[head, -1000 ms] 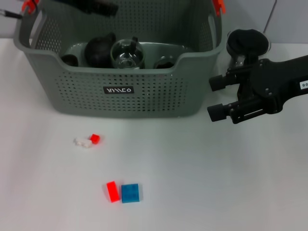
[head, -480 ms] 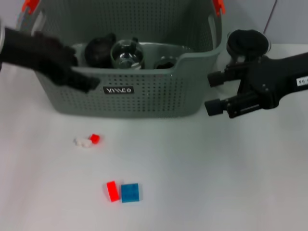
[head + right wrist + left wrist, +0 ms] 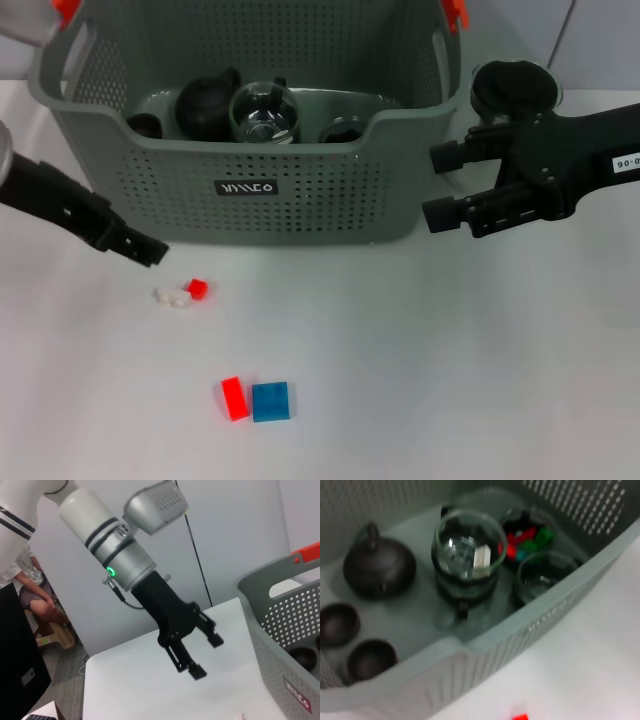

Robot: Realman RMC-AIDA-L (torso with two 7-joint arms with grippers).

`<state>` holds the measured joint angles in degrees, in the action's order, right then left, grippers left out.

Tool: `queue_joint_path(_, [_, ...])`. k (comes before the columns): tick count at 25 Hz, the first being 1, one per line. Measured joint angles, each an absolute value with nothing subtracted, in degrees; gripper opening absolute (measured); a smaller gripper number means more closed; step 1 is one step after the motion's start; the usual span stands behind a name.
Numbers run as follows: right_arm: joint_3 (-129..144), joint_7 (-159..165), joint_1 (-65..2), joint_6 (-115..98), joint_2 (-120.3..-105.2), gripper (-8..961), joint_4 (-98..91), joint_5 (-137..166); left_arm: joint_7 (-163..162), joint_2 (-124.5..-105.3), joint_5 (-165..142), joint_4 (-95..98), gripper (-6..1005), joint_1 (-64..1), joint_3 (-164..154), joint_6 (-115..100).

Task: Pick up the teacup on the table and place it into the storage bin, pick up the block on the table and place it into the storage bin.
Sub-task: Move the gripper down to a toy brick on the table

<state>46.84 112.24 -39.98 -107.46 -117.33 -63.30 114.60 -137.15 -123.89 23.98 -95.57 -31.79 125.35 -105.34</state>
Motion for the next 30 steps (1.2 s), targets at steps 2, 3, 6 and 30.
queue_joint_path(2, [46.88,111.87,-39.99,-107.21,-117.23,926,-63.25,114.6,-137.9,-123.97,22.66,-93.75,943,-32.78,124.69,-105.75])
queue_joint_path(3, [46.96,111.52,-40.0,-107.11,-117.1,925,-63.12,114.6,-137.97,-124.03,22.23,-93.12,942,-33.06,124.08,-105.8])
queue_joint_path(6, [46.87,110.43,-40.2,-107.02,-116.54,925,-61.87,114.6,-136.67,-124.18,22.21,-91.61,940,-32.66,120.46,-104.27])
queue_joint_path(30, [46.04,109.83,-41.19,-104.44,-116.55,925,-54.93,114.61,-101.98,-123.92,20.13,-76.18,937,-32.38,115.44,-90.22])
